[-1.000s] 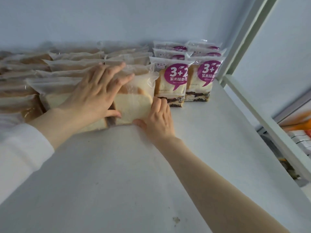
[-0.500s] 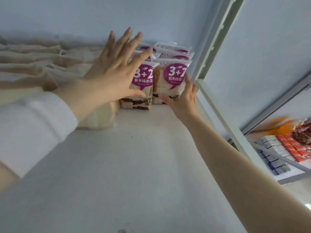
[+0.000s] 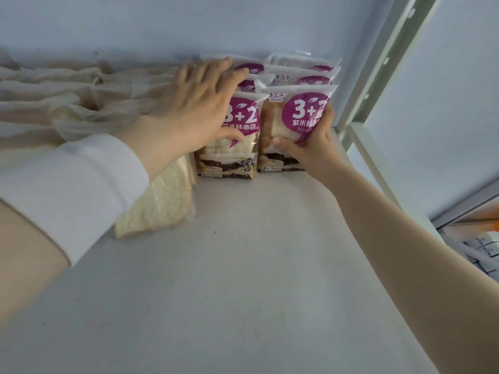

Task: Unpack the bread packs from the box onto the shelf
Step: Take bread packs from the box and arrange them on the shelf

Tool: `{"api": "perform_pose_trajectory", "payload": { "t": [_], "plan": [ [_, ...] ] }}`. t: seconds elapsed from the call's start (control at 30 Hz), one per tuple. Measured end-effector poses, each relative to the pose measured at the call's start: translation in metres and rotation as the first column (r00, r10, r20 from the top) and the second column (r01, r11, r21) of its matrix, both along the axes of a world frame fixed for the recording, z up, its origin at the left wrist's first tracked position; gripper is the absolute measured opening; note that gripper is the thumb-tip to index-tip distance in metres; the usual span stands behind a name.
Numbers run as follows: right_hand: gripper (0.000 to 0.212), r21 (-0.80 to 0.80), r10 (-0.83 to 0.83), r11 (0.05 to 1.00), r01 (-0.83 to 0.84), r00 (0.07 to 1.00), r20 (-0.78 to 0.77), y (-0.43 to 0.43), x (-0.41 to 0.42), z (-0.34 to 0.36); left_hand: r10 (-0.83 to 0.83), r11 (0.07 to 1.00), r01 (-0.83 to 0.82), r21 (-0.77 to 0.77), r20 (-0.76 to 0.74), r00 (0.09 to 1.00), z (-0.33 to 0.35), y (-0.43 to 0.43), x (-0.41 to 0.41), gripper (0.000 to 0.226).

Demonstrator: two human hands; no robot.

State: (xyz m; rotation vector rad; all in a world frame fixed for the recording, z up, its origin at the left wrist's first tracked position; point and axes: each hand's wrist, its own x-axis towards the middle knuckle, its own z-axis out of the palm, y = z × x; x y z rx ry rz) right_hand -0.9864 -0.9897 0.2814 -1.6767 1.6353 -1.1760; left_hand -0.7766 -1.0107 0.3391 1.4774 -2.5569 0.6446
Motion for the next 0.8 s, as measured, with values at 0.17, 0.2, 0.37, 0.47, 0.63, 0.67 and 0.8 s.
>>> {"api": "perform_pose_trajectory", "payload": {
  "t": [0.17,0.2,0.37,0.47,0.63,0.67,0.8],
  "plan": [
    [0.125,0.146,-0.051,0.988,0.048,0.998,0.02,0.009,0.004,0.014,0.023,0.994,-0.029,0.102,0.065,0.998,0.013,0.006,0.0,0.115],
    [0.129,0.18,-0.088,0.98,0.085,0.996,0.008,0.015,0.006,0.019,0.022,0.995,-0.031,0.099,0.091,0.996,0.017,0.01,0.0,0.115],
    [0.108,0.125,-0.161,0.964,0.236,0.887,-0.433,0.071,0.013,0.035,-0.054,0.998,0.049,0.028,0.224,0.973,0.034,0.043,-0.008,0.095],
    [0.094,0.092,-0.196,0.947,0.306,0.782,-0.592,0.121,0.026,0.046,-0.129,0.991,0.132,0.005,0.261,0.957,0.036,0.079,-0.01,0.08],
    [0.081,0.139,-0.217,0.894,0.426,0.682,-0.698,0.215,0.05,0.051,-0.235,0.972,0.225,0.065,0.272,0.933,0.024,0.156,-0.004,0.076],
    [0.079,0.14,-0.223,0.884,0.445,0.665,-0.712,0.235,0.052,0.05,-0.254,0.967,0.241,0.079,0.281,0.925,0.022,0.171,-0.005,0.075],
    [0.078,0.167,-0.236,0.841,0.514,0.627,-0.742,0.31,0.052,0.047,-0.36,0.928,0.322,0.185,0.233,0.903,0.02,0.236,-0.021,0.067]
  ]
}}
